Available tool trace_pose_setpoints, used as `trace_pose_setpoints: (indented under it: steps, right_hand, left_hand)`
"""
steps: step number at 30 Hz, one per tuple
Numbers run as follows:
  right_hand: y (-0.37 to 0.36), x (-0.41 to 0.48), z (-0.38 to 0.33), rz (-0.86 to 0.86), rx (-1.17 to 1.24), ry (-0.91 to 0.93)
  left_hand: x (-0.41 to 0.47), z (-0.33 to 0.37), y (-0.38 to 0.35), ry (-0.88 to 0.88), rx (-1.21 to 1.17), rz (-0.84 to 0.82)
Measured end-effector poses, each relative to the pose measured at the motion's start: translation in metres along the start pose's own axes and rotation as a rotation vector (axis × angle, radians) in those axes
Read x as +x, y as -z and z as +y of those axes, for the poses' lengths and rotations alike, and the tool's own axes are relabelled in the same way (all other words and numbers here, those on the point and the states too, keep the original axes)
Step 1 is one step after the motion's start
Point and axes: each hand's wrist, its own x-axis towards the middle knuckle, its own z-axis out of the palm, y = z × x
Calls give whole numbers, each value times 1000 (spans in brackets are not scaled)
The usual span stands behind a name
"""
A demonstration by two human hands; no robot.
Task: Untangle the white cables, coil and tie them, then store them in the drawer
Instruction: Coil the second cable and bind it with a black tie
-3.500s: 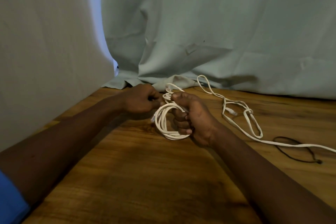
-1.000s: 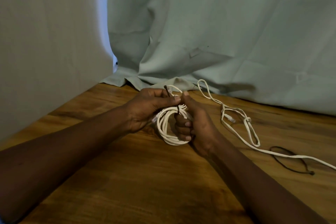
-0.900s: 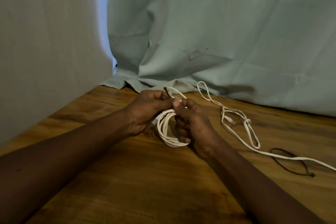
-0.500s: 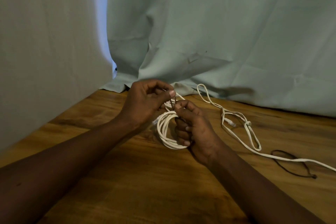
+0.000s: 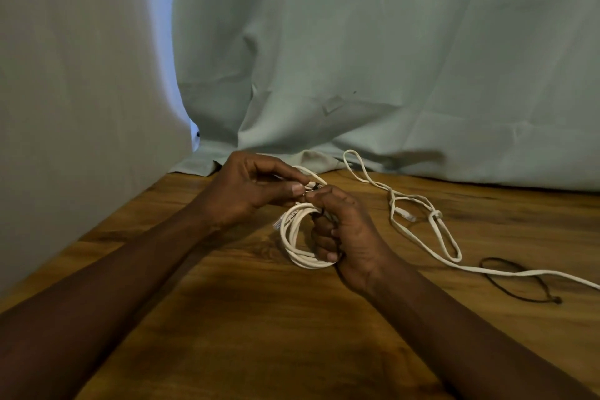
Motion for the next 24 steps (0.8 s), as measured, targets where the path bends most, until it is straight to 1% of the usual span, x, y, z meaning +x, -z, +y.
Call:
trace_pose_setpoints:
  steps: [4,8,13,19,24]
  right_hand:
    - [1,2,1,-7,26,1]
    - [2,3,2,-13,54,6]
    - [4,4,3,-28,46,9]
    - [4,2,2,-56,-14,-10]
    - [5,2,2,-80,-23,-28]
  left_hand:
    - [0,-1,1,47,-43,33]
    - [0,-1,6,68,-27,42]
    - [-3,-1,7,94,14,-10]
    - [-3,-1,6,115,-44,-14]
    - [-2,2,10,139,6,-72]
